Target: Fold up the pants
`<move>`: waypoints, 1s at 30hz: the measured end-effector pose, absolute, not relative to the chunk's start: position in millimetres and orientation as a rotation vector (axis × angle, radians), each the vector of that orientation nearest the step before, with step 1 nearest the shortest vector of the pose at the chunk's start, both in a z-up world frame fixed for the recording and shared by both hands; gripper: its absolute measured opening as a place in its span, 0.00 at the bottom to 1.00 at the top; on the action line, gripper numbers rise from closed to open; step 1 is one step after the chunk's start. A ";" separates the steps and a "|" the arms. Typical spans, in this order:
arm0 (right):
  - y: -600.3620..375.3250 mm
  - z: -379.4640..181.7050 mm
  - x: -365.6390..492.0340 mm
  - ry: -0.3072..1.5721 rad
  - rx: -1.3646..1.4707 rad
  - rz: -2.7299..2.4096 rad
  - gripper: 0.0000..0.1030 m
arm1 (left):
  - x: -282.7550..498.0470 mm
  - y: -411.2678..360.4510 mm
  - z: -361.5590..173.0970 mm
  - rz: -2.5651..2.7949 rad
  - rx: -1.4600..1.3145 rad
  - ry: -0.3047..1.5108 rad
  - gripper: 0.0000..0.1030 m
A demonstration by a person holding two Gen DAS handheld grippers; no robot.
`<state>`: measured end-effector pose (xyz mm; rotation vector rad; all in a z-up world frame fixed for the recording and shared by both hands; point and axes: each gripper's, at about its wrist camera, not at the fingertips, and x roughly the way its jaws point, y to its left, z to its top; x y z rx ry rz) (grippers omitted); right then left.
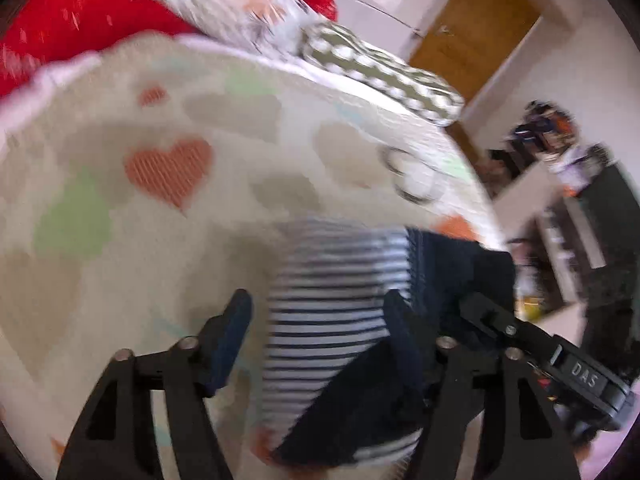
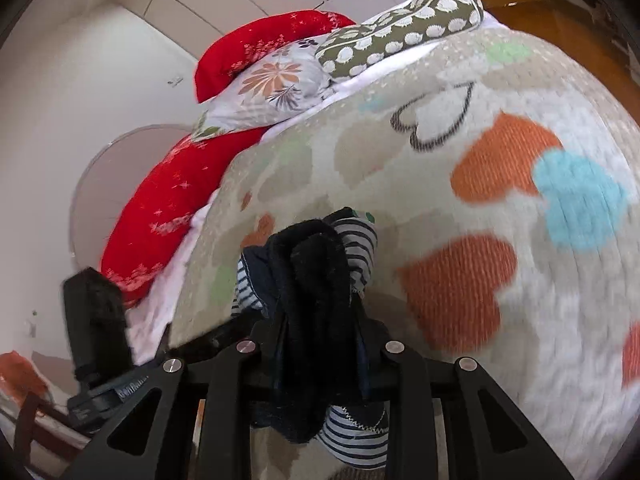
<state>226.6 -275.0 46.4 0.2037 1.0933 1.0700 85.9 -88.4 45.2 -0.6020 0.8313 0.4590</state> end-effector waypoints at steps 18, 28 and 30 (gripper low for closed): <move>-257.0 20.5 203.1 1.044 -0.020 0.938 0.53 | 19.4 -129.8 62.0 0.661 -0.439 0.781 0.76; -351.7 65.7 149.2 0.817 -0.019 0.761 0.65 | -23.7 -221.9 126.6 0.670 -0.241 0.554 0.97; -365.5 65.2 139.5 0.802 -0.033 0.740 0.65 | -28.1 -235.3 130.8 0.629 -0.248 0.552 0.97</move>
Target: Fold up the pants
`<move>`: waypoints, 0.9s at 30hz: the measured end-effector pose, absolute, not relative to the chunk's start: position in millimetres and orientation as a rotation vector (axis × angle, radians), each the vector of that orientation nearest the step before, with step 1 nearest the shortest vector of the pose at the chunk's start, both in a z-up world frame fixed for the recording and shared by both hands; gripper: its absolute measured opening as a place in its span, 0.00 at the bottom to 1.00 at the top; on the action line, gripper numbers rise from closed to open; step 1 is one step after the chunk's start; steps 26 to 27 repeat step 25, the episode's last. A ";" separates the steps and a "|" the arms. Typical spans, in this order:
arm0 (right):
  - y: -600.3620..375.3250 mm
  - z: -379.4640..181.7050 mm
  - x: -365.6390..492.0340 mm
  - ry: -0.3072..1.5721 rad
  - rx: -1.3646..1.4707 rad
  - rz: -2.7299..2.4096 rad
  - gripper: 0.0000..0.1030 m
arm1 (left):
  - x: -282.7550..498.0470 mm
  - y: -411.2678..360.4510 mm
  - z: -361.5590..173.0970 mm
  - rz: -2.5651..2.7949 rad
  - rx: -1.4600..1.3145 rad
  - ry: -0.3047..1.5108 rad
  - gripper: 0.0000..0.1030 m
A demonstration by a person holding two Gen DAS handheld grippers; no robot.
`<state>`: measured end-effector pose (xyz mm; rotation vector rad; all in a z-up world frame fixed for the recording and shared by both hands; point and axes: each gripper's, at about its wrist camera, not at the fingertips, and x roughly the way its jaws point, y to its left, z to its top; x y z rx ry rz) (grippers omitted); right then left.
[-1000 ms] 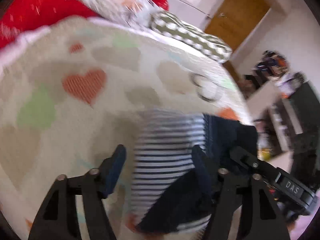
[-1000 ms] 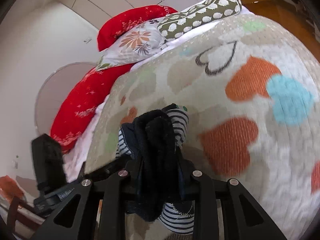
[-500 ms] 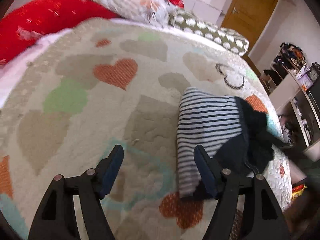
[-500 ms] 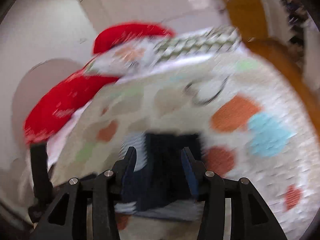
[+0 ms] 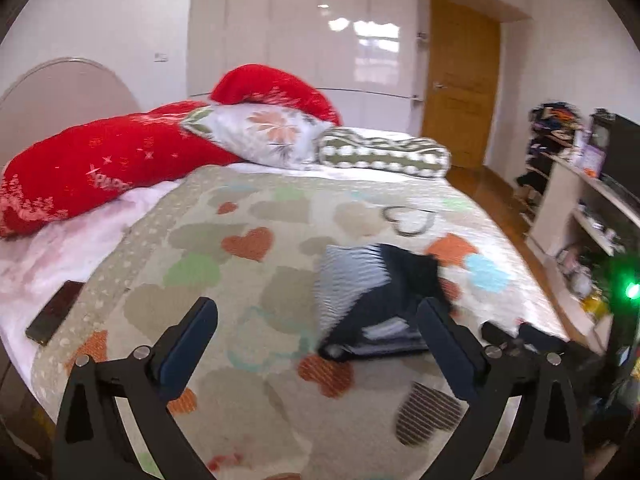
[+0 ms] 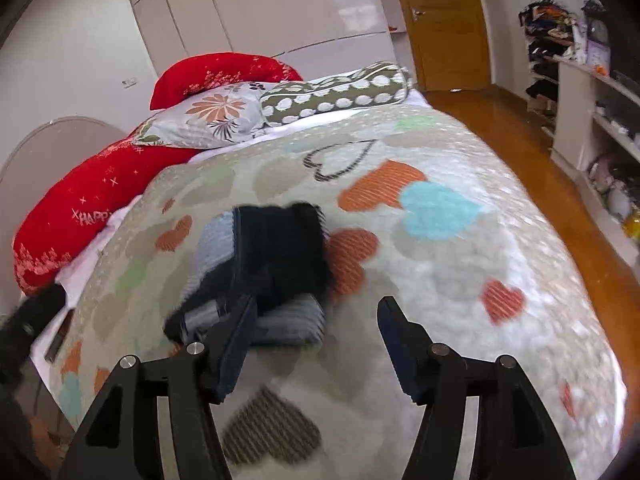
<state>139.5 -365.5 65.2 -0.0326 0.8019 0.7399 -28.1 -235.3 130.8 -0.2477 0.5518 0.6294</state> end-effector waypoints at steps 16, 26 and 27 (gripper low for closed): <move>-390.1 42.3 67.8 0.789 -0.163 0.710 0.68 | -47.7 -270.0 129.2 0.540 -0.345 0.629 0.97; -384.8 36.5 63.2 0.790 -0.189 0.714 0.69 | -40.9 -268.7 112.1 0.573 -0.334 0.718 0.97; -384.8 36.5 63.2 0.790 -0.189 0.714 0.69 | -40.9 -268.7 112.1 0.573 -0.334 0.718 0.97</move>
